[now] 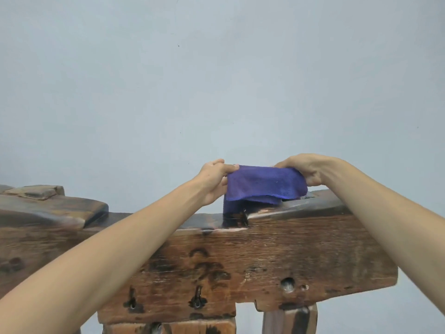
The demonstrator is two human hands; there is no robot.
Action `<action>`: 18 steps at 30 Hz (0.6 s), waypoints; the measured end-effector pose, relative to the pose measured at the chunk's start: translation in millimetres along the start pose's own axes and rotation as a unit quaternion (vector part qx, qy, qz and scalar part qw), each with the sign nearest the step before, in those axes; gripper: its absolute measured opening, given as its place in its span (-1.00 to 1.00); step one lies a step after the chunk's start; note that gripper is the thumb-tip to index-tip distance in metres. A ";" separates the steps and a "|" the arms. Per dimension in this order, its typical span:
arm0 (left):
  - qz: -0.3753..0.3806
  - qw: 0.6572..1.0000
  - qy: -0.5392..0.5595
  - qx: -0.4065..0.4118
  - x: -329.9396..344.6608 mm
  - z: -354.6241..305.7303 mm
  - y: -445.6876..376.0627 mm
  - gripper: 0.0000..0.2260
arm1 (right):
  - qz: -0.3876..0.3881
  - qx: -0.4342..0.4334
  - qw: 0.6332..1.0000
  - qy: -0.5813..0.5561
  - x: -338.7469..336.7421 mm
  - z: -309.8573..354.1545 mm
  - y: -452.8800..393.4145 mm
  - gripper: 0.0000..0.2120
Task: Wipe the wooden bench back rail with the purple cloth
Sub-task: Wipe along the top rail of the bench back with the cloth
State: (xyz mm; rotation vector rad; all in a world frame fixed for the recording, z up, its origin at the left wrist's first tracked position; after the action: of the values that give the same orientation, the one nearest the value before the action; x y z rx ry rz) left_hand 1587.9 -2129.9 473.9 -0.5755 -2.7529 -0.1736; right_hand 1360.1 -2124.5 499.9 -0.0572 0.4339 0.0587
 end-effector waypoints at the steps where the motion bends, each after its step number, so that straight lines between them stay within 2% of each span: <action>1: 0.004 1.000 -0.006 -0.004 3.2 8.4 4.1 -0.54 | -0.009 -0.001 1.000 0.012 -5.5 -6.8 9.0 -0.80; 3: 0.013 0.999 -0.024 -0.024 7.4 30.0 15.9 -0.40 | -0.018 0.002 0.999 0.047 -11.2 -23.1 29.6 -0.71; 6: 0.028 0.991 -0.081 -0.106 6.0 79.3 38.0 -0.41 | -0.017 0.017 0.989 0.149 -13.0 -53.6 64.0 -0.46; 8: 0.050 0.963 -0.203 -0.172 3.7 108.2 55.6 -0.44 | -0.018 0.018 0.975 0.220 -12.0 -67.0 85.5 -0.19; 10: 0.040 0.917 -0.364 -0.157 -6.4 113.9 62.3 -0.55 | -0.028 0.013 0.968 0.248 -8.7 -71.0 99.8 -0.10; 12: 0.000 0.888 -0.456 -0.059 -17.3 90.8 54.6 -0.70 | -0.075 0.011 0.934 0.350 -11.0 -66.2 106.1 -0.21; 14: -0.045 0.857 -0.511 0.043 -25.6 58.0 39.7 -0.82 | -0.129 -0.001 0.872 0.473 -5.7 -48.8 105.7 -0.48; 16: -0.117 0.777 -0.605 0.129 -32.8 31.7 19.2 -0.76 | -0.189 -0.047 0.836 0.513 12.2 -22.8 98.0 -0.67; 18: -0.180 0.706 -0.671 0.140 -43.0 30.8 -6.2 -0.71 | -0.226 -0.124 0.813 0.522 44.2 4.6 83.0 -0.68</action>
State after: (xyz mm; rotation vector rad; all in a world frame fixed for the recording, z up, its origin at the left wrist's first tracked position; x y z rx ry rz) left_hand 1613.8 -2145.8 430.2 0.0630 -4.1109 0.9769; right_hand 1396.3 -2039.5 481.8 -0.4658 1.5122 -0.4143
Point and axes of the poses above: each hand's wrist, its own y-axis away from the middle knuckle, its own x-axis out of the palm, z = x × y, the point moved 6 cm from there along -y, towards the middle knuckle, and after that the axes turned 12 degrees about -x, right-handed, at the moved point
